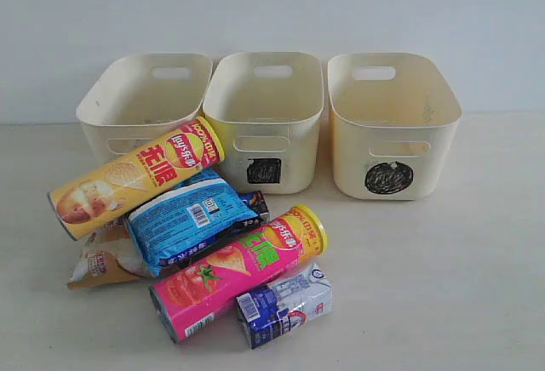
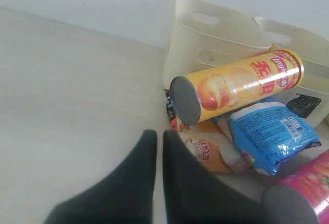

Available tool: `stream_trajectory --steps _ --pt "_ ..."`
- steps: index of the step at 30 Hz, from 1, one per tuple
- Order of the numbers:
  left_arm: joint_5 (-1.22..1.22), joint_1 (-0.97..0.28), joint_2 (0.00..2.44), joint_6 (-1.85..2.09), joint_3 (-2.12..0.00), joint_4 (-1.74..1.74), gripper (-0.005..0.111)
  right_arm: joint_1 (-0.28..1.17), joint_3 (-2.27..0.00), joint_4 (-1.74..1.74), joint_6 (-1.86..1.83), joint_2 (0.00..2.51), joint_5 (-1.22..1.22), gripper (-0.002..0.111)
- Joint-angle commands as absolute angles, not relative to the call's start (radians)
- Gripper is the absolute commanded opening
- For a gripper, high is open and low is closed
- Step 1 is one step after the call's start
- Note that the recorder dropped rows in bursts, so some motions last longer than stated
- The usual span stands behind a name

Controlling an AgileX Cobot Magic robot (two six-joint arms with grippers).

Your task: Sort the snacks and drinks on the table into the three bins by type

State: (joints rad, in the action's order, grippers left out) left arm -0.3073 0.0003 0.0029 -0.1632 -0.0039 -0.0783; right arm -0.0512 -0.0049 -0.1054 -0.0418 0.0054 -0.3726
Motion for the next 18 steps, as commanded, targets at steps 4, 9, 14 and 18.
stream_trajectory --steps 4,9,14,18 --pt "-0.269 0.003 0.0 -0.01 0.0 -0.06 0.004 -0.048 0.0 -0.098 -0.043 0.0 -0.368 0.001" --pt "-0.074 0.003 0.0 0.006 0.0 -0.06 0.004 -0.048 0.0 -0.098 -0.043 0.0 -0.368 0.001" --pt "0.141 0.003 0.0 -0.171 0.0 -0.138 0.004 -0.048 0.0 -0.098 -0.043 0.0 -0.368 0.001" --pt "0.333 0.003 0.0 -0.362 0.0 -0.151 0.004 -0.048 0.0 -0.098 -0.043 0.0 -0.368 0.001"
